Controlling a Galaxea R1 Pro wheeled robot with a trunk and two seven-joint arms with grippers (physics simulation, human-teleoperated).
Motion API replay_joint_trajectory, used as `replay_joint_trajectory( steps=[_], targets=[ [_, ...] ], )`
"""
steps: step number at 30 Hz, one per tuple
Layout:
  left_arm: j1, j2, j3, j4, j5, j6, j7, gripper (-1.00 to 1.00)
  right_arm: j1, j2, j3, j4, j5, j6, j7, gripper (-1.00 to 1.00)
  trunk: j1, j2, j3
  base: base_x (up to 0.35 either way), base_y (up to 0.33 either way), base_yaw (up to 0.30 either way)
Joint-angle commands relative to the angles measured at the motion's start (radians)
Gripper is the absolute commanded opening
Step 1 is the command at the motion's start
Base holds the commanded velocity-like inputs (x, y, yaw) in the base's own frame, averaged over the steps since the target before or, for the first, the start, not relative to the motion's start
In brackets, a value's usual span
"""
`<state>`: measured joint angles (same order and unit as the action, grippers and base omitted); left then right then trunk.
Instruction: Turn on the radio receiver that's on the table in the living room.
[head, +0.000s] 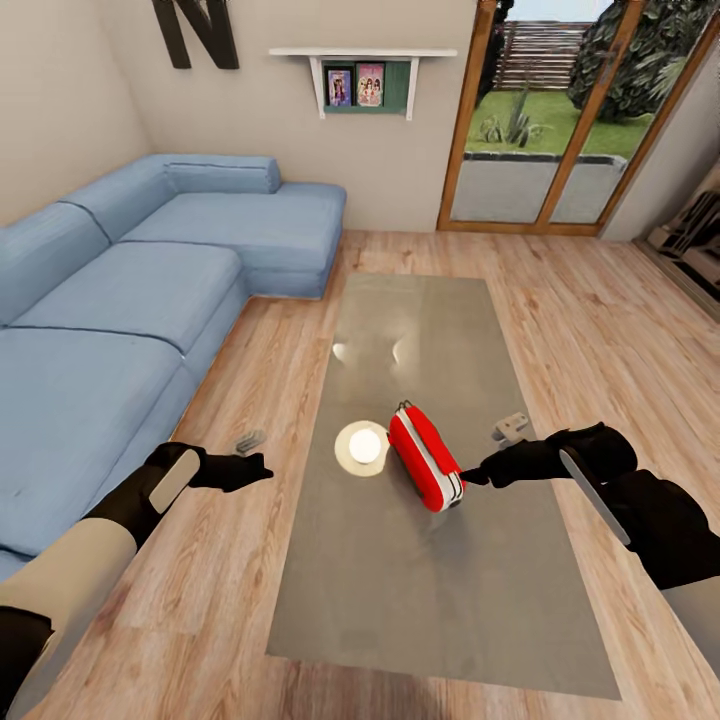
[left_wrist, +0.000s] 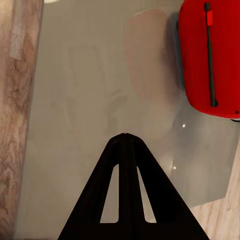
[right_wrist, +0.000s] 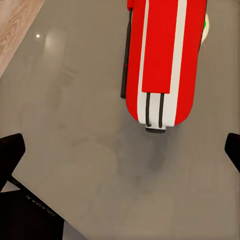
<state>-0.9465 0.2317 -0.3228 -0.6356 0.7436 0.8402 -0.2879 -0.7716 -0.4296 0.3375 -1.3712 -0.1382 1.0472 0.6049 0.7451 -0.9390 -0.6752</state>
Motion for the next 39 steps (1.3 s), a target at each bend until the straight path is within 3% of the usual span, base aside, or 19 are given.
replay_joint_trajectory(
  steps=[1, 11, 39],
  targets=[
    [0.000, 0.000, 0.000, 0.003, 0.000, 0.000, 0.000, -1.00, 0.000, 0.000, 0.000, 0.000, 0.000, 0.000, 0.000, 1.00, 0.000, 0.000, 0.002, 0.000, 0.000, 0.000],
    [0.000, -0.001, -0.001, 0.046, -0.001, -0.004, 0.002, -1.00, 0.001, -0.023, 0.000, 0.000, 0.000, 0.000, -0.001, 1.00, 0.000, 0.000, 0.017, 0.000, 0.000, 0.000],
    [0.000, 0.000, -0.001, 0.050, -0.001, -0.004, 0.003, -1.00, 0.002, -0.024, 0.000, 0.000, 0.000, 0.000, -0.001, 1.00, 0.000, 0.000, 0.061, 0.000, 0.000, 0.000]
  ],
)
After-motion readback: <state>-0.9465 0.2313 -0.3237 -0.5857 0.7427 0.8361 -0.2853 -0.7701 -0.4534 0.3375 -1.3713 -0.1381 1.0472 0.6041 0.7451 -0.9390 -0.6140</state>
